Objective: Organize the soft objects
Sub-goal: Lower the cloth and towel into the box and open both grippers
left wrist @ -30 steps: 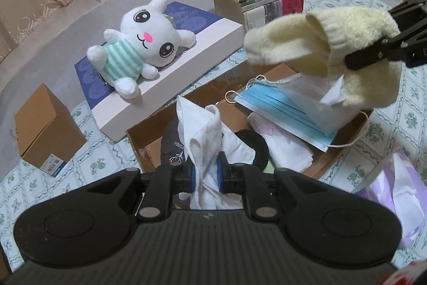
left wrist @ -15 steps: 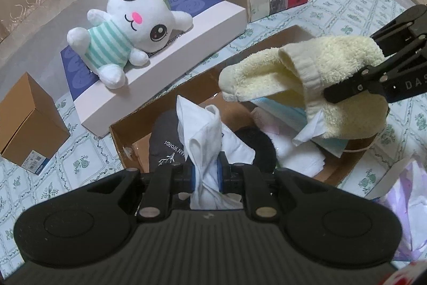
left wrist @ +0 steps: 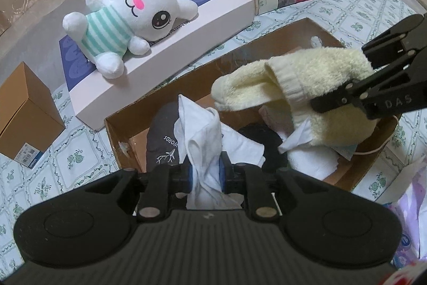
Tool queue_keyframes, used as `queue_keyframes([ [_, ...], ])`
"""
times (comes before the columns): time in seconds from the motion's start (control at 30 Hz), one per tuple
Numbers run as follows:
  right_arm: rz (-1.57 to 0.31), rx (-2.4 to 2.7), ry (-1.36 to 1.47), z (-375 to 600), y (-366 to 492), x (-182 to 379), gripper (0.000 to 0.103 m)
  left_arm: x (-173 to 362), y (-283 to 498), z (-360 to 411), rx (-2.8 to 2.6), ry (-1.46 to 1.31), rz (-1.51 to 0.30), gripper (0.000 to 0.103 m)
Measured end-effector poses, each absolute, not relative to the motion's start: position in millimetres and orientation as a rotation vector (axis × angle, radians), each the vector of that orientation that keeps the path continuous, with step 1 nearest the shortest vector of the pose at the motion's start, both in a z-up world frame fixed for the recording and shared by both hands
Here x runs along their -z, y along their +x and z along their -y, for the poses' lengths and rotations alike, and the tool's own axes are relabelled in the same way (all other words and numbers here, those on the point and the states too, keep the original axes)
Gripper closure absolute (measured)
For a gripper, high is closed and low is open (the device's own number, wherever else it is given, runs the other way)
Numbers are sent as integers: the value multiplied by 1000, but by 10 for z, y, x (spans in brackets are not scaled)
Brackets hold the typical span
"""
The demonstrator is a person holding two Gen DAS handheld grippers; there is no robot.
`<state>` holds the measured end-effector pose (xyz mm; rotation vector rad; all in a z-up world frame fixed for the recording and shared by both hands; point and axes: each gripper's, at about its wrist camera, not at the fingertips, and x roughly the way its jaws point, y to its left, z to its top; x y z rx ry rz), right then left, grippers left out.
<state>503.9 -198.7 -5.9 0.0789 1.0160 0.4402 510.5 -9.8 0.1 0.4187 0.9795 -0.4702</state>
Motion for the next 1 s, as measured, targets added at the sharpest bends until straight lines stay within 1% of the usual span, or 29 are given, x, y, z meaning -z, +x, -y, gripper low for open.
queue_keyframes([
  [0.13, -1012, -435, 68, 1935, 5055, 86, 78, 26, 5122, 88, 466, 410, -979, 82],
  [0.17, -1009, -430, 59, 1930, 5059, 93, 77, 34, 5123, 84, 465, 410, -979, 79],
  [0.23, -1004, -419, 41, 1926, 5066, 111, 77, 42, 5120, 74, 461, 412, -966, 68],
  [0.27, -1004, -415, 33, 1924, 5072, 125, 77, 46, 5120, 67, 461, 409, -962, 58],
  [0.3, -1007, -412, 27, 1929, 5084, 151, 77, 47, 5122, 56, 464, 397, -960, 50],
  [0.4, -1013, -407, 36, 1955, 5122, 229, 77, 42, 5129, 26, 472, 367, -957, 44],
  [0.5, -1005, -408, 59, 1976, 5158, 282, 73, 29, 5134, 5, 466, 354, -951, 42],
  [0.53, -1000, -407, 63, 1977, 5170, 294, 69, 25, 5137, -2, 465, 350, -951, 42],
  [0.57, -995, -405, 65, 1979, 5181, 308, 62, 17, 5137, -12, 464, 345, -950, 42],
  [0.6, -990, -404, 65, 1977, 5191, 314, 58, 7, 5136, -22, 463, 341, -948, 42],
  [0.67, -973, -397, 66, 1980, 5196, 307, 41, -8, 5131, -38, 462, 336, -944, 42],
  [0.77, -946, -397, 89, 2025, 5171, 238, 36, -39, 5110, -68, 460, 329, -938, 42],
  [1.0, -877, -413, 158, 2226, 4932, -81, 35, -205, 4995, -146, 458, 313, -923, 42],
])
